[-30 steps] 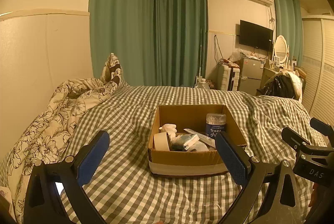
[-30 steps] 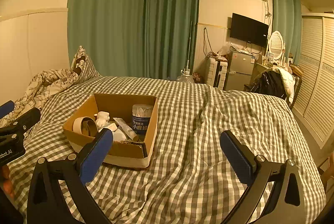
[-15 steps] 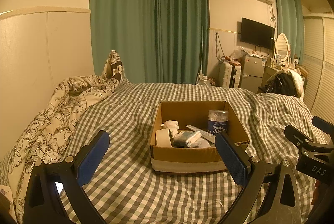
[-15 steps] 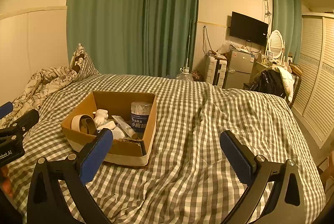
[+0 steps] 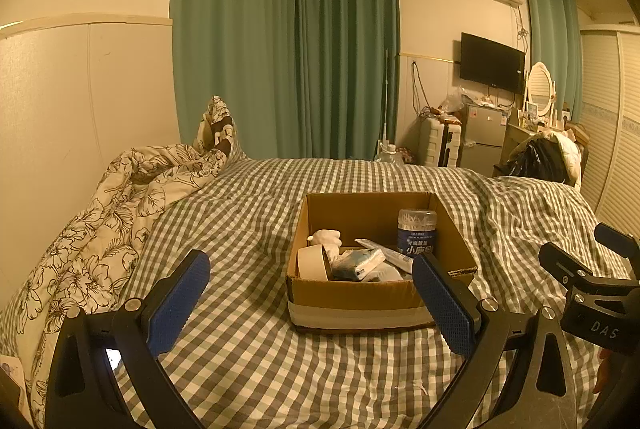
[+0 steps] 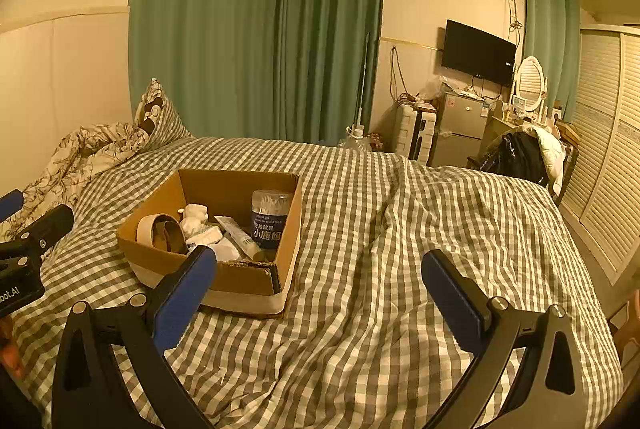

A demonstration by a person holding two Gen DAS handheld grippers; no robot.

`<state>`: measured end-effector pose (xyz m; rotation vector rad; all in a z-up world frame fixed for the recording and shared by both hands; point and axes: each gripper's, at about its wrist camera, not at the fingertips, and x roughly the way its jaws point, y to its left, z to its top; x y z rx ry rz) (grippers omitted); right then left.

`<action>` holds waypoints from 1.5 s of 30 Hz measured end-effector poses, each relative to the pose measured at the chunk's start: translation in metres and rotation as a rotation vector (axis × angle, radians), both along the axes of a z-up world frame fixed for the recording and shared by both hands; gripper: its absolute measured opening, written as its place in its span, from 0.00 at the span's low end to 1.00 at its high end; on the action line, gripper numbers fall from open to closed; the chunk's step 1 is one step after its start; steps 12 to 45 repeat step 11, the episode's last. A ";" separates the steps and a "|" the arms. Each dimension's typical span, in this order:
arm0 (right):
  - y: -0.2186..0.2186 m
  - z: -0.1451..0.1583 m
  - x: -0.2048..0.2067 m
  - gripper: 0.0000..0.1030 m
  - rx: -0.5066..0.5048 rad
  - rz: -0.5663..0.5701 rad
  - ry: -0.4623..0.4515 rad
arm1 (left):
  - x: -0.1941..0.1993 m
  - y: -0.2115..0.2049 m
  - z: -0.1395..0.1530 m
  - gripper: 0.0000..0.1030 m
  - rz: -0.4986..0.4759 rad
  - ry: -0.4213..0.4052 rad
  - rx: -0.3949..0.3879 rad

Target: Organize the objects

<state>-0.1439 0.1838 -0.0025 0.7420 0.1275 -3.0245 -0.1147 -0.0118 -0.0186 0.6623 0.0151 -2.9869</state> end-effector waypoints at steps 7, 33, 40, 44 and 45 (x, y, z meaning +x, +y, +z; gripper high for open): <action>-0.002 -0.002 -0.001 1.00 0.005 0.003 -0.007 | 0.001 0.000 -0.001 1.00 -0.004 -0.001 0.000; -0.002 -0.002 -0.001 1.00 0.006 0.003 -0.007 | 0.001 0.000 -0.002 1.00 -0.005 -0.003 -0.003; -0.002 -0.002 -0.001 1.00 0.006 0.003 -0.007 | 0.001 0.000 -0.002 1.00 -0.005 -0.003 -0.003; -0.002 -0.002 -0.001 1.00 0.006 0.003 -0.007 | 0.001 0.000 -0.002 1.00 -0.005 -0.003 -0.003; -0.002 -0.002 -0.001 1.00 0.006 0.003 -0.007 | 0.001 0.000 -0.002 1.00 -0.005 -0.003 -0.003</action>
